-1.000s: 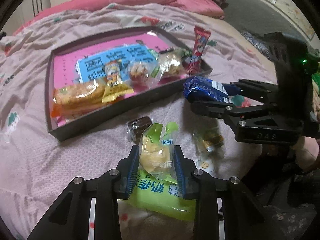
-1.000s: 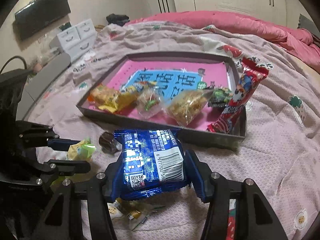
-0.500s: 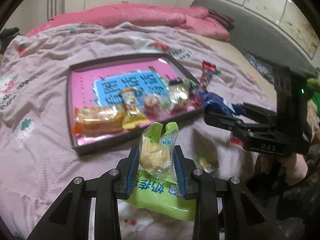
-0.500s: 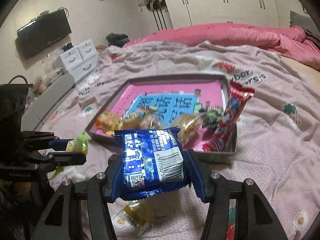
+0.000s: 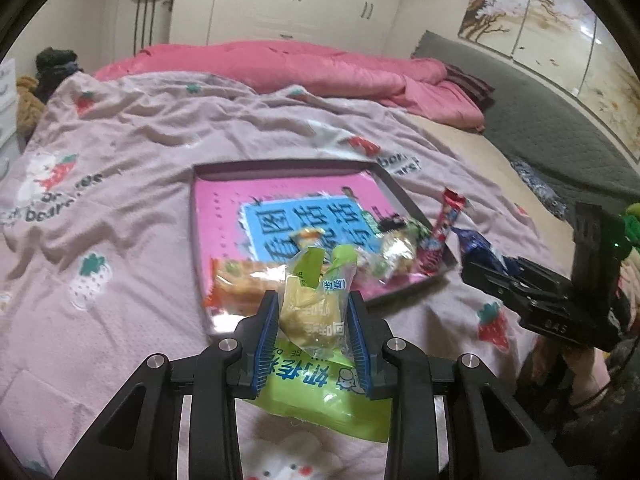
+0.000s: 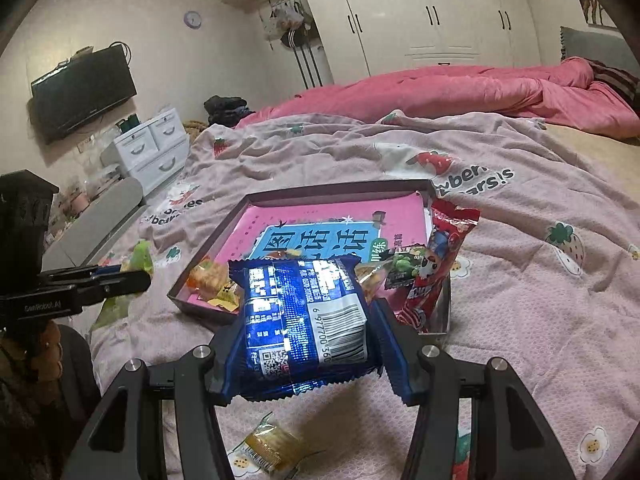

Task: Organize snacks
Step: 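Lift the blue pack and green cake pack and carry both over the tray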

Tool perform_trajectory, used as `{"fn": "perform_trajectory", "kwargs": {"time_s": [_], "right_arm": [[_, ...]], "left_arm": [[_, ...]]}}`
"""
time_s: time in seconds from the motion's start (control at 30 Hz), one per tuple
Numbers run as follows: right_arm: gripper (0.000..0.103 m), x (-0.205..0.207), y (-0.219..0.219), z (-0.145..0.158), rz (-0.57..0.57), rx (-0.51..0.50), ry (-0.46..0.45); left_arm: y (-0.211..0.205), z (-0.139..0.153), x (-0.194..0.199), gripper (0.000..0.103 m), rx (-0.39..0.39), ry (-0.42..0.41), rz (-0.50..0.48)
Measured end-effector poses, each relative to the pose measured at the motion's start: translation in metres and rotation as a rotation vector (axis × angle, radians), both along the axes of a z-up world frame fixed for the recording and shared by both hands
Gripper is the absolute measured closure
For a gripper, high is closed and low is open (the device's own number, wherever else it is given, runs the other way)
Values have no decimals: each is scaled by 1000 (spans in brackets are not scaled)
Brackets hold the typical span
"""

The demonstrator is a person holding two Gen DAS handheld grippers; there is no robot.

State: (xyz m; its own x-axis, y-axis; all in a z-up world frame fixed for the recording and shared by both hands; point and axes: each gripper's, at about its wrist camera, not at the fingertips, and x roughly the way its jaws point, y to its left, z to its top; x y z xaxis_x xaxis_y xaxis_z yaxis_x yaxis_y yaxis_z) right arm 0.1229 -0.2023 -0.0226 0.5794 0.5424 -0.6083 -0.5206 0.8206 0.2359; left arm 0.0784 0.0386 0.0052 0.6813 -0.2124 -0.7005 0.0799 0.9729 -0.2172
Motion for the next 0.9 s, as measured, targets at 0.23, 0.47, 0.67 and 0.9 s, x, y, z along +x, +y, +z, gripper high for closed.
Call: {"fn": "perform_trajectory", "kwargs": {"time_s": [0.23,0.47,0.67,0.9], "right_arm": [[46,1,1,-1,-6,-6,-1],[46,6,2,-6,-18,-17,15],[46,10,4,-7,-16,-21,18],[46,15,4,-9,-29,-18,19]], "left_arm": [[13,-7,9,68,14,-12,35],[17,-12,14,68,48,-32,63],[15,-19,26,68,89,-48,72],[12,-32,41,68,93,-28,69]]}}
